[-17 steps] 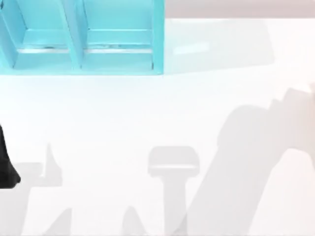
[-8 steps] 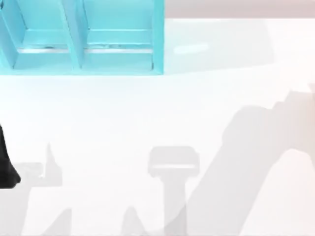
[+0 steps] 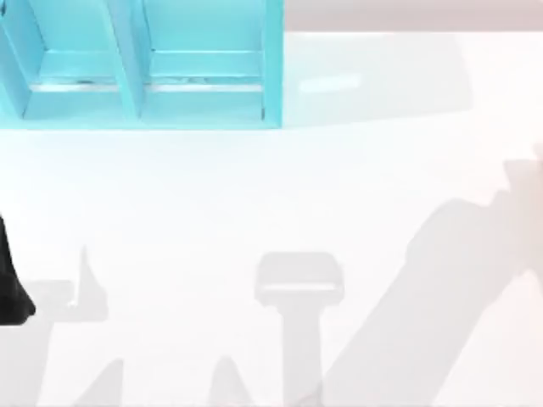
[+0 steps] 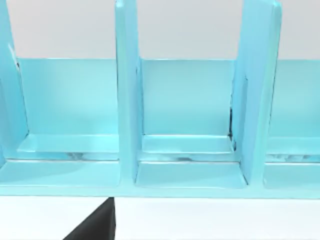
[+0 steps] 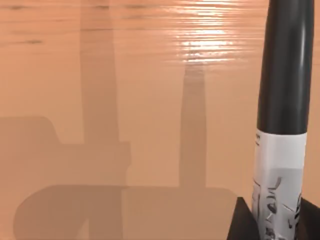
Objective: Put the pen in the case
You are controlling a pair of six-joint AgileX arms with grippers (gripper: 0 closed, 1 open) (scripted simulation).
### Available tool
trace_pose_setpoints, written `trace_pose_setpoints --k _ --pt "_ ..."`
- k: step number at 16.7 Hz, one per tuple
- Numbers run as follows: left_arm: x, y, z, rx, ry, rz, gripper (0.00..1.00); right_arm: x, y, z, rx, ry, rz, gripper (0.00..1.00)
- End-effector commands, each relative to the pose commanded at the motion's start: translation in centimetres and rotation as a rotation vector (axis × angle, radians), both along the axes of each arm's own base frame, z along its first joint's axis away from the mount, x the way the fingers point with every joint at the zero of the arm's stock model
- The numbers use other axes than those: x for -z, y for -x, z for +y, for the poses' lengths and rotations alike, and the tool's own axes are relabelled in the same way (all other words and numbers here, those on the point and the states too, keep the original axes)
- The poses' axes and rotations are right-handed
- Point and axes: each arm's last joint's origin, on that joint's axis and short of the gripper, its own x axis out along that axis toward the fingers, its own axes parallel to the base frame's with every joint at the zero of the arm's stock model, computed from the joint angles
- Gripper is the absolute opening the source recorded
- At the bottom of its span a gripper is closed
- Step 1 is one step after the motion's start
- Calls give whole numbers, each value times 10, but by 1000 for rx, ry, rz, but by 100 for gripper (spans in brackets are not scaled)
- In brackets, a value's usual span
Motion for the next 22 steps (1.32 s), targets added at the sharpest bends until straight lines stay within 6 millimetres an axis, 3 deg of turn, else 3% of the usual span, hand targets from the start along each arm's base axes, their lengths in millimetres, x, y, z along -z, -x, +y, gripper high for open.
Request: trace_pose_setpoints --k 3,16,22 --pt "0 0 0 0 0 0 100 0 0 0 0 0 0 0" --pt "0 0 0 0 0 0 100 0 0 0 0 0 0 98" --pt "0 0 0 0 0 0 100 0 0 0 0 0 0 100"
